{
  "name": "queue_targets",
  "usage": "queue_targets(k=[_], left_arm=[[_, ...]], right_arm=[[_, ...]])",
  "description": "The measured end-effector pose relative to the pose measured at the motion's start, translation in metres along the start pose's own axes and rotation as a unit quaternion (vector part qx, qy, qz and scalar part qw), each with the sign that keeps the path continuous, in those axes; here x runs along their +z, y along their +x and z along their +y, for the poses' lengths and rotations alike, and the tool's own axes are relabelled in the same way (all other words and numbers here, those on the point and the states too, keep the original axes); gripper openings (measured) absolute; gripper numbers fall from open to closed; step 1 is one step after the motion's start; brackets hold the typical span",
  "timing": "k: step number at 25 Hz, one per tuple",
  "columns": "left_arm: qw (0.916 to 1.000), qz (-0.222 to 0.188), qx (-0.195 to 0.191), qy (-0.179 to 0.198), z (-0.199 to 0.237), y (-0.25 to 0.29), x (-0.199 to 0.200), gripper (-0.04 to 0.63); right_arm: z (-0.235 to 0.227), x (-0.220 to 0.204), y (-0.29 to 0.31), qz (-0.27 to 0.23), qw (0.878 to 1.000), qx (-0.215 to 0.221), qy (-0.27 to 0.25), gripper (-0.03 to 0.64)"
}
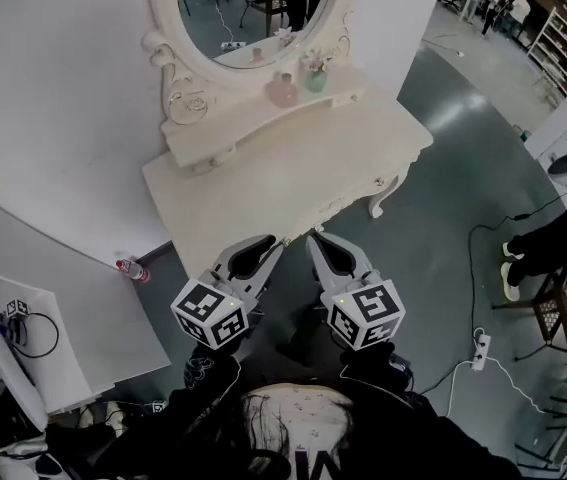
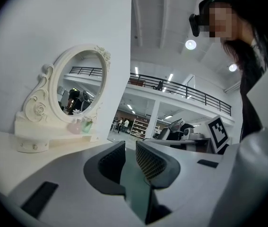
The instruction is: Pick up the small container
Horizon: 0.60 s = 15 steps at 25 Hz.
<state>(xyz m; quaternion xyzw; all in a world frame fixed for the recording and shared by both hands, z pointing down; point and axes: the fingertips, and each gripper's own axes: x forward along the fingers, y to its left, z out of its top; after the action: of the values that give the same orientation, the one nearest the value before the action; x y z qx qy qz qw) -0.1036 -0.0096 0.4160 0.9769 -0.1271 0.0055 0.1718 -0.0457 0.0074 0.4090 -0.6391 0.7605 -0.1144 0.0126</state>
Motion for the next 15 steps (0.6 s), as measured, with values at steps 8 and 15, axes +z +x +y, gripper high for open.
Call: queue_targets(k=[8, 15], left_arm=[[0.9988, -0.007, 0.042, -0.023, 0.039, 0.086, 0.014, 0.063], [0.9963, -0.015, 0.08, -0.029, 0.055, 0.155, 0.027, 0.063]], right_arm=[[-0.089, 0.019, 0.044, 0.028, 0.999, 0.026, 0.001, 0.006], [-0.165, 0.041, 0.068, 0.035, 0.998, 0.052, -0.002, 0.006]])
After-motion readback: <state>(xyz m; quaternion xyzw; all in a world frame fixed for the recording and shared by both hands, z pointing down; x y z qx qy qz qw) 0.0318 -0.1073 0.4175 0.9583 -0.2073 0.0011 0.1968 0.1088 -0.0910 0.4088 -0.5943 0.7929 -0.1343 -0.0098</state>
